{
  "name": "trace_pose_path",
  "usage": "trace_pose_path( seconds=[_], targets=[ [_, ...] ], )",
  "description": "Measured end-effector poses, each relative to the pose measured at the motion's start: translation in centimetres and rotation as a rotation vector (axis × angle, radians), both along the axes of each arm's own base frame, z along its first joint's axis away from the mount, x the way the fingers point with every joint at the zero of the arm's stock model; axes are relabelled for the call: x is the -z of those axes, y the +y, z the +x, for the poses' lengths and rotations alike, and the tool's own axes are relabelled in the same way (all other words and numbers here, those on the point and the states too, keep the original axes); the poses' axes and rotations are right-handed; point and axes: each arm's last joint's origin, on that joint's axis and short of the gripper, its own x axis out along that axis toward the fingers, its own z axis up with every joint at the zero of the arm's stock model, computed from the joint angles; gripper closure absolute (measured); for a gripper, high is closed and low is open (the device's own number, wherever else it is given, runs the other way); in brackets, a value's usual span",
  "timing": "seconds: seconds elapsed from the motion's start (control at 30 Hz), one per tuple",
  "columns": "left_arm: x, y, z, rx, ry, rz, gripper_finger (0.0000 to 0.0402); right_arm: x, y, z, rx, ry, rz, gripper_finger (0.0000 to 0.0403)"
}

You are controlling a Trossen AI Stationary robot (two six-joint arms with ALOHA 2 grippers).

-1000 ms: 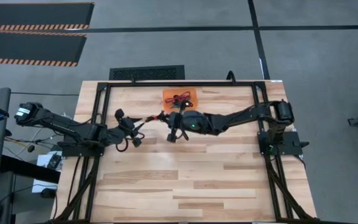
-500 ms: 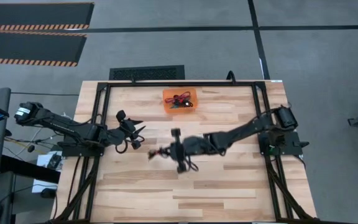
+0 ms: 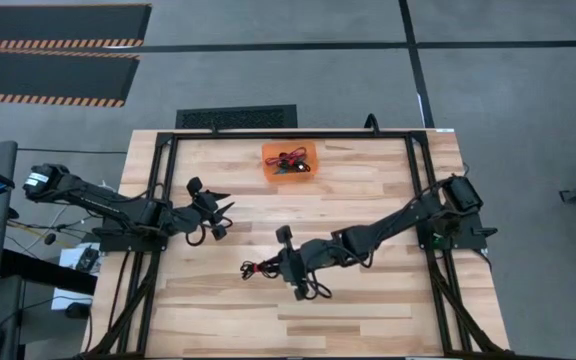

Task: Pick and place USB-C Cables
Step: Put the black charger cable into the orange bin

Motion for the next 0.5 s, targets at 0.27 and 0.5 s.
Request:
trace_pose_path(
  seconds=[0.27, 0.5],
  targets=[
    [0.0, 0.0, 0.0, 0.0, 0.0, 0.0, 0.0292, 0.0, 0.0, 0.0, -0.009, -0.002, -0.023, 0.037],
    [0.0, 0.0, 0.0, -0.007, -0.01, -0.013, 0.0292, 0.2, -3.9, 0.7, 0.268, 0.092, -0.229, 0.0369]
  ],
)
